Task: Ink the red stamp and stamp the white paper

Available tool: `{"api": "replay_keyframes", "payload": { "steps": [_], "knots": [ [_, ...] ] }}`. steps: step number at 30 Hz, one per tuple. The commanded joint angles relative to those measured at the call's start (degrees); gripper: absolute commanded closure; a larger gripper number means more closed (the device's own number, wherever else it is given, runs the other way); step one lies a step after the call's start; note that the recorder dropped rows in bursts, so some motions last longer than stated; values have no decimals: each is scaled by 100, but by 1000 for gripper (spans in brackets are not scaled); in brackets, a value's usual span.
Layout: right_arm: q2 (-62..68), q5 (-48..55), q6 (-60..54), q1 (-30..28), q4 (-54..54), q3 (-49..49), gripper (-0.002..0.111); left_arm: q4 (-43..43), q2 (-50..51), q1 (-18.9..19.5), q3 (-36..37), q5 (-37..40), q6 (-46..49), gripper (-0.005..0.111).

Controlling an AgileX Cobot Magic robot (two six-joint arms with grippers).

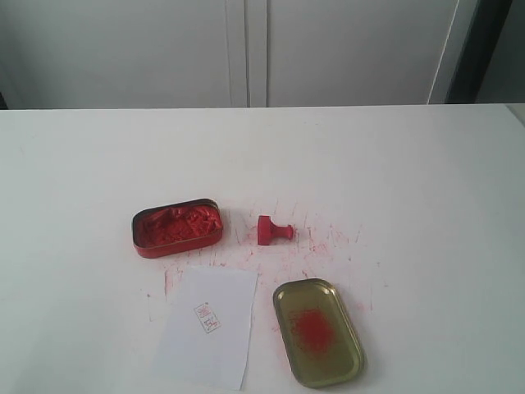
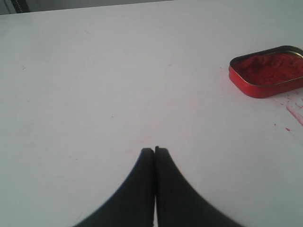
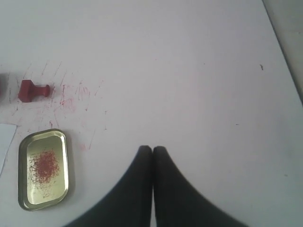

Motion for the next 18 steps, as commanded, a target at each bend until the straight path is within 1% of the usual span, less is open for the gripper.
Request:
{"api": "replay_keyframes", "payload": {
  "steps": [1,5,13,18],
  "knots": [
    [-44,-54,-123,-22,-73,21,108,2,-25,7,25,-17,-14,107],
    [-80,-293,-180,-22,-73,158,108,2,-25,7,25,-17,-14,107],
    [-463,-1079,-317,-22,-119,1042,108,2,-25,7,25,-17,-14,107],
    [-861,-1505,-330,-22,-334,1460,108,2,-25,7,25,-17,-14,107]
  ]
}}
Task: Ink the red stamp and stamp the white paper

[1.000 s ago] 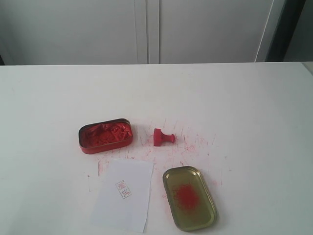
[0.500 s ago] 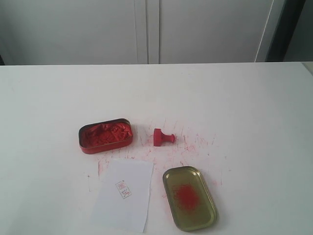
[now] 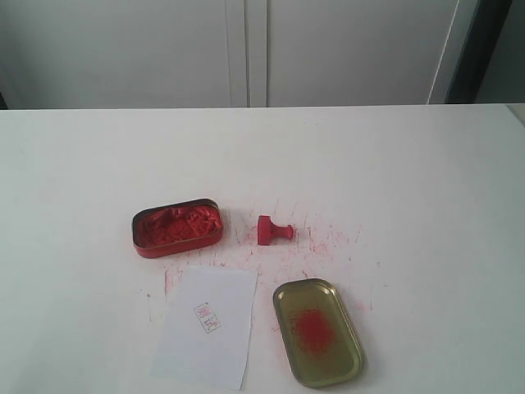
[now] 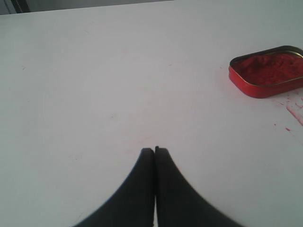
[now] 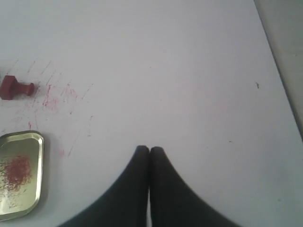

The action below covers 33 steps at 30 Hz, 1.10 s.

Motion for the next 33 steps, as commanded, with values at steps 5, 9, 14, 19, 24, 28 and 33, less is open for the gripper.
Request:
{"api": "replay_keyframes", "payload": {
  "steps": [5,9,14,19,24,28,33],
  "knots": [
    [-836,-730,-73,-22,-282,643,108,2,-25,7,25,-17,-14,107],
    [-1300,-964,-73,-22,-292,929,108,2,-25,7,25,-17,-14,107],
    [-1822,-1258,-73,-22,-295,1281,108,2,-25,7,25,-17,-14,107],
    [-2067,-1499,-73,-22,-295,1604,108,2,-25,7,25,-17,-14,107],
    [-2067,-1746,-73,-22,-295,1704,108,2,-25,7,25,-17,-14,107],
    [-2067,-1746,-73,-22,-295,1704,108,2,-25,7,25,-17,-14,107],
    [-2067,-1734,-73,-22,-295,1704,108,2,-25,7,25,-17,-14,107]
  ]
}}
